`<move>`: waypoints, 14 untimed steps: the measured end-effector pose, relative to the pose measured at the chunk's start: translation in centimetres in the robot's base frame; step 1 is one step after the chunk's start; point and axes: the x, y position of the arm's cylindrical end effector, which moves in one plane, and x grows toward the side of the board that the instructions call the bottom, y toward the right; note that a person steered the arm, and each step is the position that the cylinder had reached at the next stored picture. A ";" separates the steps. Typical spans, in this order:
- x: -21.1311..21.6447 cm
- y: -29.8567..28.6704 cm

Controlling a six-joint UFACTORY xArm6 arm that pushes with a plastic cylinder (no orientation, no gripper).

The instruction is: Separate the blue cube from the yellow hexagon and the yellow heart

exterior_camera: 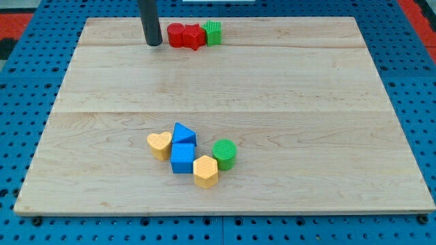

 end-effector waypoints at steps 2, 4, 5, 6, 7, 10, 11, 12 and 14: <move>0.0 0.1; 3.5 0.1; 6.7 3.5; 6.1 12.0; 7.0 22.4; 29.1 24.7; 29.1 24.6; 30.4 23.8; 30.5 16.1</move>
